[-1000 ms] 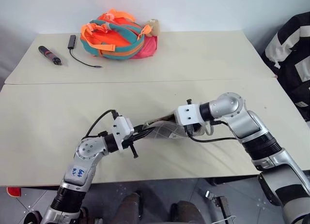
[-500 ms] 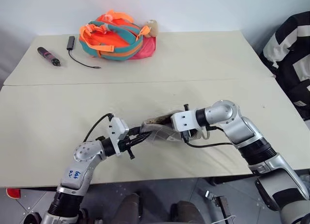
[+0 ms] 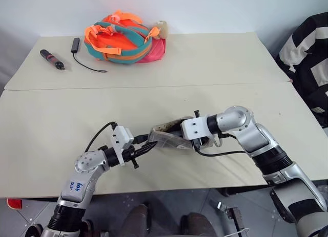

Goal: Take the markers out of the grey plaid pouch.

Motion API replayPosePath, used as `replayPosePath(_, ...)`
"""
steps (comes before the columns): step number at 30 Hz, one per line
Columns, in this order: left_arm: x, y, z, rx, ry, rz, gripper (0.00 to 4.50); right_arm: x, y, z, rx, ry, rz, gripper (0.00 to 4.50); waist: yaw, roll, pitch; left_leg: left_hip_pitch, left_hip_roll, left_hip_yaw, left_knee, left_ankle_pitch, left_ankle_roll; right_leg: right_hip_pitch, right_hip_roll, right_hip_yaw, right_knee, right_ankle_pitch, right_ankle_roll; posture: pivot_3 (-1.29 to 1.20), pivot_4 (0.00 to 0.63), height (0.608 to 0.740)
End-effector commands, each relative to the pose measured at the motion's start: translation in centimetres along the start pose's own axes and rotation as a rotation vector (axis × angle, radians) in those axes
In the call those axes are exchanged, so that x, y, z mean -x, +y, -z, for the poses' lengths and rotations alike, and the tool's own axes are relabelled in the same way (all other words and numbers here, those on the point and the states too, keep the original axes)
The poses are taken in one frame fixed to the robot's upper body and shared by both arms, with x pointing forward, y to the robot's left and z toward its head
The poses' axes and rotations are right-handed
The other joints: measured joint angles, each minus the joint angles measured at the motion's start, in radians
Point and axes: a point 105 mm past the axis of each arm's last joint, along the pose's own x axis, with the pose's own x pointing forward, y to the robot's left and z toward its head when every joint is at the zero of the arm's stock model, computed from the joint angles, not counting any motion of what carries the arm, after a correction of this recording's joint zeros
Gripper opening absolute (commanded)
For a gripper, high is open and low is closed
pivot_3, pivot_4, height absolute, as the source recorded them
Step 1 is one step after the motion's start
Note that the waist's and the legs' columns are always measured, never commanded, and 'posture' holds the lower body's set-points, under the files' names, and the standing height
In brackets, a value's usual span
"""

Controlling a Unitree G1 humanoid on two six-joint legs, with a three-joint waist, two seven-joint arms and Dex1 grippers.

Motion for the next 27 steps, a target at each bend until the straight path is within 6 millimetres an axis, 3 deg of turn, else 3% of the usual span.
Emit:
replayPosePath(1,0.7,0.0,-0.7,-0.033,-0.017,-0.007,0.1,0.2,-0.2,-0.8,0.031,-0.025,0.01,0.66,0.0,0.0,0.0,0.0,0.0,0.0,0.0,0.0,0.0,0.0,0.0,0.0,0.0,0.0,0.0,0.0,0.15,0.74)
replayPosePath(9,1.1,0.4,-0.8,-0.036,-0.029,-0.026,0.0,0.3,-0.3,-0.8,0.024,-0.028,0.016,0.66,0.0,0.0,0.0,0.0,0.0,0.0,0.0,0.0,0.0,0.0,0.0,0.0,0.0,0.0,0.0,0.0,0.15,0.74)
replayPosePath(13,1.0,0.6,0.1,-0.107,0.023,-0.039,0.0,2.0,-1.5,-3.3,-0.023,-0.146,0.035,0.65,0.001,0.0,0.0,0.0,0.0,0.0,-0.001,0.0,0.0,0.0,0.0,0.0,-0.001,0.0,0.0,0.0,0.15,0.74)
replayPosePath(19,-0.1,0.6,0.1,-0.14,0.019,-0.042,0.0,4.1,-4.1,-5.2,0.029,-0.168,0.102,0.65,0.003,0.002,0.002,-0.001,0.0,0.0,-0.001,0.0,0.0,-0.001,-0.001,0.0,-0.001,0.0,0.0,0.0,0.15,0.74)
replayPosePath(22,-0.2,0.5,-0.1,-0.146,0.007,-0.032,0.0,4.5,-4.8,-3.9,-0.034,-0.141,0.141,0.65,0.003,0.002,0.002,-0.001,0.0,0.0,-0.001,0.0,0.0,-0.001,0.0,-0.001,-0.001,0.0,0.0,0.0,0.15,0.74)
replayPosePath(24,-0.2,0.3,-0.3,-0.15,-0.002,-0.024,0.0,4.3,-4.4,-1.9,-0.034,-0.054,0.136,0.65,0.003,0.002,0.002,-0.001,0.0,0.0,-0.001,0.0,0.0,-0.001,0.0,-0.001,-0.002,0.0,0.0,0.0,0.15,0.74)
replayPosePath(27,-0.1,0.0,-0.2,-0.151,0.003,-0.008,0.0,4.0,-4.0,-0.9,-0.044,-0.015,0.128,0.65,0.002,0.002,0.002,-0.002,0.0,0.0,-0.002,0.0,0.0,-0.001,0.0,-0.001,-0.003,0.0,0.0,0.0,0.15,0.74)
